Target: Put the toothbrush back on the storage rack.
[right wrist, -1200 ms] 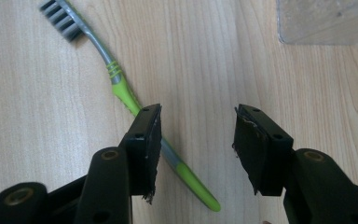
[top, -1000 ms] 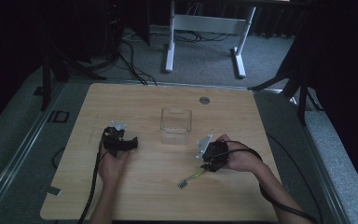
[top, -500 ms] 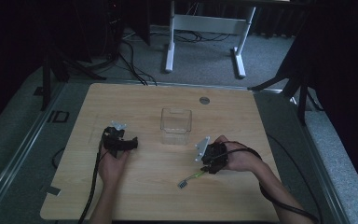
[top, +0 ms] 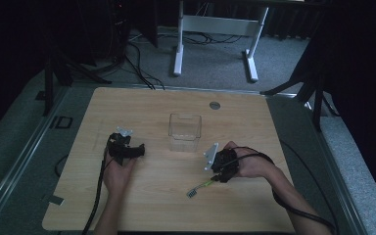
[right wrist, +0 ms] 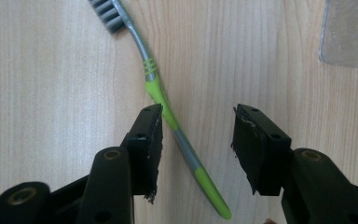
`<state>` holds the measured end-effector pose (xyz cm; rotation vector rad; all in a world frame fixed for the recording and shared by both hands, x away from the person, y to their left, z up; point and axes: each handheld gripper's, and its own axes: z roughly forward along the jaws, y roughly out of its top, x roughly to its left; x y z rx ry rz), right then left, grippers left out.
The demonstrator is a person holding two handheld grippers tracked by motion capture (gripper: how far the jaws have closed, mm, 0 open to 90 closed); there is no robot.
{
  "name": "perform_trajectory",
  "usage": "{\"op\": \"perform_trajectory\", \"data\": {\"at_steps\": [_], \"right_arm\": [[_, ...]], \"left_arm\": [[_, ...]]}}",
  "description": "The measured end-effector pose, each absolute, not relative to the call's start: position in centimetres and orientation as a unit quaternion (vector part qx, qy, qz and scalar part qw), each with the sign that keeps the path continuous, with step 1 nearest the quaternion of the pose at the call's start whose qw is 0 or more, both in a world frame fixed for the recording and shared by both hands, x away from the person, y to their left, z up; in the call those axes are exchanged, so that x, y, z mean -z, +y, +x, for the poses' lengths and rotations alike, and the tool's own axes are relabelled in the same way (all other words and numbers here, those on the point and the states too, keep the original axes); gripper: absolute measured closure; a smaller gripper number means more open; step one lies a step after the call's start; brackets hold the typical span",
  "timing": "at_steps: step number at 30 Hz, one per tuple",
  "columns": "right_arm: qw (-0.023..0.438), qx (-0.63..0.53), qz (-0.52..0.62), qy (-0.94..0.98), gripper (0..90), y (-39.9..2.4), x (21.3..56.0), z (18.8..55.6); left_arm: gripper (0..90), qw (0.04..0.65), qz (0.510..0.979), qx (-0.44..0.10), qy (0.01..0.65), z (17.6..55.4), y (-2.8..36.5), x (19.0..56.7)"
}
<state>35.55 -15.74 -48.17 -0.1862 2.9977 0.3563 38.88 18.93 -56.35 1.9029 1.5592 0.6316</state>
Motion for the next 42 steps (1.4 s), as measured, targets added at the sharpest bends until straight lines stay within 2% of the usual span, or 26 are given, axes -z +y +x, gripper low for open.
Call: {"op": "perform_trajectory", "data": {"at_steps": [42], "right_arm": [[0.049,-0.083,-0.119,0.988,57.5,-14.0,48.6,35.0]], "left_arm": [[12.0,0.296,0.716,-0.237,0.586,38.9,18.9,56.3]]}}
